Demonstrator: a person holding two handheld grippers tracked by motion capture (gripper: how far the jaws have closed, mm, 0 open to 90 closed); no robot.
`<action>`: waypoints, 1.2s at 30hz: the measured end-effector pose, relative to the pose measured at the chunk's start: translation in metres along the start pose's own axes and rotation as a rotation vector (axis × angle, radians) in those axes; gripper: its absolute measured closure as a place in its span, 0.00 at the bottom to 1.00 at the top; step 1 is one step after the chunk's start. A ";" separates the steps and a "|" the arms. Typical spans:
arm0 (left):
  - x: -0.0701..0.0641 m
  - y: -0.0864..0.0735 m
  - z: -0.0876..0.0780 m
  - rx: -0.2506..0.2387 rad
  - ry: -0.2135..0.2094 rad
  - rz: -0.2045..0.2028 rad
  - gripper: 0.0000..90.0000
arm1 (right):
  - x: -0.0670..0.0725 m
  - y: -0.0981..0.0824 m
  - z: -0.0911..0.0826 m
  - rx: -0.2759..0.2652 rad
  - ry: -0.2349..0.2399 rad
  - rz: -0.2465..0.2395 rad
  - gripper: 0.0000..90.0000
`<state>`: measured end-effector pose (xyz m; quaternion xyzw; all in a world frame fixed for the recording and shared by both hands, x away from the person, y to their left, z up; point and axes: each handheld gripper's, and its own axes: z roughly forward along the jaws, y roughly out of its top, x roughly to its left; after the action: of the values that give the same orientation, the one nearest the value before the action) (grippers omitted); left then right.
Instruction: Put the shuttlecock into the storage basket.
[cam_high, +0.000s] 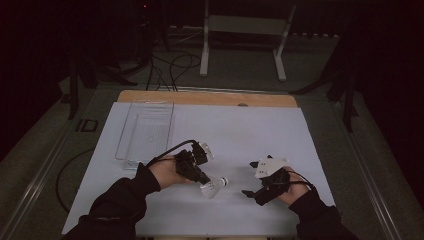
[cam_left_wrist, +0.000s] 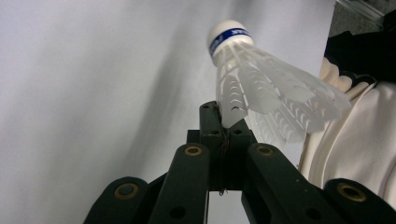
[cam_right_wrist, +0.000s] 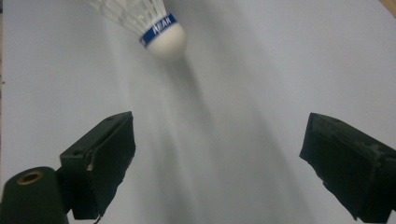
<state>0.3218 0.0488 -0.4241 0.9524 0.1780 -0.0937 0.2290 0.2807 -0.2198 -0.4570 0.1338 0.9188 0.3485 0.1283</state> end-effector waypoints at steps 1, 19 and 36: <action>0.000 0.000 0.000 0.000 0.000 0.000 1.00 | 0.000 0.000 0.000 0.000 0.000 0.000 0.11; 0.004 -0.002 -0.031 -0.020 0.041 -0.021 1.00 | 0.021 -0.027 -0.008 -0.034 -0.069 0.138 0.11; 0.024 -0.012 -0.064 -0.039 0.112 -0.075 1.00 | 0.020 -0.051 -0.010 -0.076 -0.109 0.238 0.11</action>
<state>0.3461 0.0956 -0.3789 0.9442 0.2280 -0.0452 0.2334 0.2508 -0.2559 -0.4866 0.2558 0.8743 0.3879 0.1406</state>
